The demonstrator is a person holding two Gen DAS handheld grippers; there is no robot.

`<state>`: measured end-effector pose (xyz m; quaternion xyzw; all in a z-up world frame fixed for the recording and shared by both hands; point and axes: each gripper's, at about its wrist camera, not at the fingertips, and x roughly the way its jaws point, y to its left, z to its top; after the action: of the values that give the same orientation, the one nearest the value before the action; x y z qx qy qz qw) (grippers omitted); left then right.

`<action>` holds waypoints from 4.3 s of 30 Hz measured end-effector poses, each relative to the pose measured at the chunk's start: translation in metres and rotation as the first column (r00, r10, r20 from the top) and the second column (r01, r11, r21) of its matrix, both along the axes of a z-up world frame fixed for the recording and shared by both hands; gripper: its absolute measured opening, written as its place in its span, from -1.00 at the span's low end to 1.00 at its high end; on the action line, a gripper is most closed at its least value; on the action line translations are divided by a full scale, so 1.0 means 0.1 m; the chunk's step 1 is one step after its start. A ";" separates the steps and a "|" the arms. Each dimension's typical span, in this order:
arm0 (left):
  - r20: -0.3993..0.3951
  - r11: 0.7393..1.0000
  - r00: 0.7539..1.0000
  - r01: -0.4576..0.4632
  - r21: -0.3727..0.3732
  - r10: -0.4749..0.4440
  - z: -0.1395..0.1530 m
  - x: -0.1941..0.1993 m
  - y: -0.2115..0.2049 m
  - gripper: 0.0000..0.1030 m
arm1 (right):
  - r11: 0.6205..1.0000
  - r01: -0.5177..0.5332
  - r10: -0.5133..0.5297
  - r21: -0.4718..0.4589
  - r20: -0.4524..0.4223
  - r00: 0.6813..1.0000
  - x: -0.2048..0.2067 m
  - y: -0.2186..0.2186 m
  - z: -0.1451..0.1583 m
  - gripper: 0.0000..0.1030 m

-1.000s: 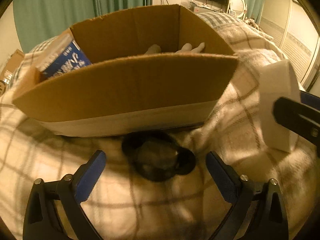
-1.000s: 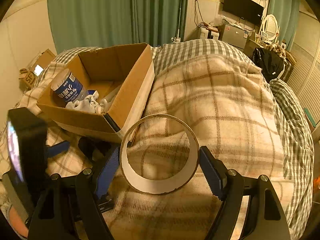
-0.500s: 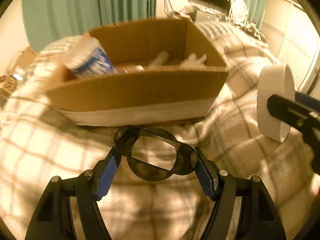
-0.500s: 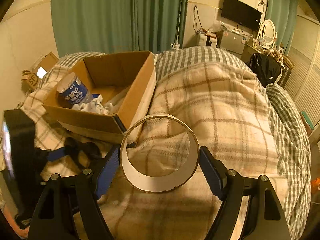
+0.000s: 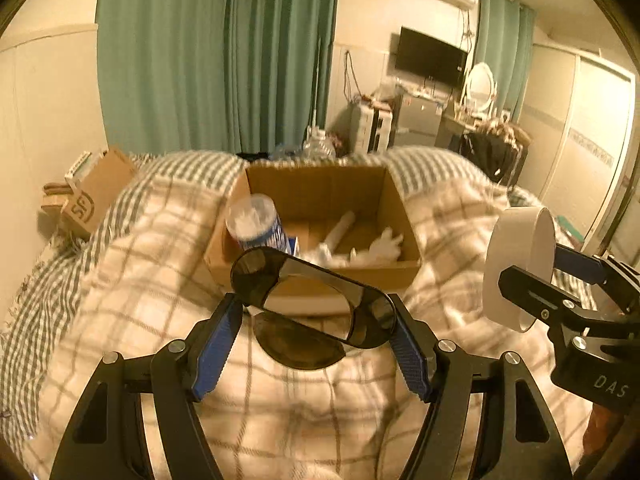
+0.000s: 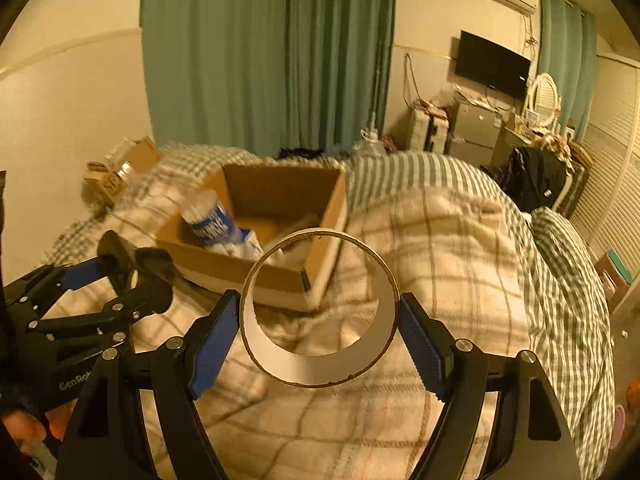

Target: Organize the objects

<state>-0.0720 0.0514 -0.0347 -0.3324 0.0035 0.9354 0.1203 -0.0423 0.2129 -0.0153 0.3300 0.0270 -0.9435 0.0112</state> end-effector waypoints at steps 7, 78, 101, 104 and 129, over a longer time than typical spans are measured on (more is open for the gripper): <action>-0.048 1.000 0.999 0.001 -0.002 -0.001 0.33 -0.42 -0.06 0.04 | 0.997 -0.069 0.067 -0.020 -0.076 0.995 -0.27 -0.05 0.51 0.52; 0.147 0.971 0.963 -0.208 -0.121 0.224 -0.96 -0.40 -0.77 1.00 | 1.000 -0.023 0.029 -0.018 0.489 0.872 -1.16 -0.52 -1.69 0.36; 0.001 0.989 0.990 -0.140 -0.043 0.141 -0.10 -0.50 -0.57 1.00 | 0.992 -0.128 0.126 0.017 0.075 0.989 -0.68 -0.50 0.05 0.09; -0.030 0.993 0.993 -0.112 -0.028 0.111 0.08 -0.72 -0.48 1.00 | 0.991 -0.125 0.124 0.043 0.026 0.992 -0.89 -0.49 0.32 0.09; -0.026 0.995 0.997 -0.075 -0.070 0.074 -0.26 -1.56 -0.17 1.00 | 0.997 -0.073 0.072 0.019 0.047 0.996 -2.15 -0.34 -0.15 0.61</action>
<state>-0.2280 0.0340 -0.0604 -0.3253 0.0259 0.9424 0.0734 -0.2576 0.1794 -0.0300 0.3508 0.0485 -0.9342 0.0424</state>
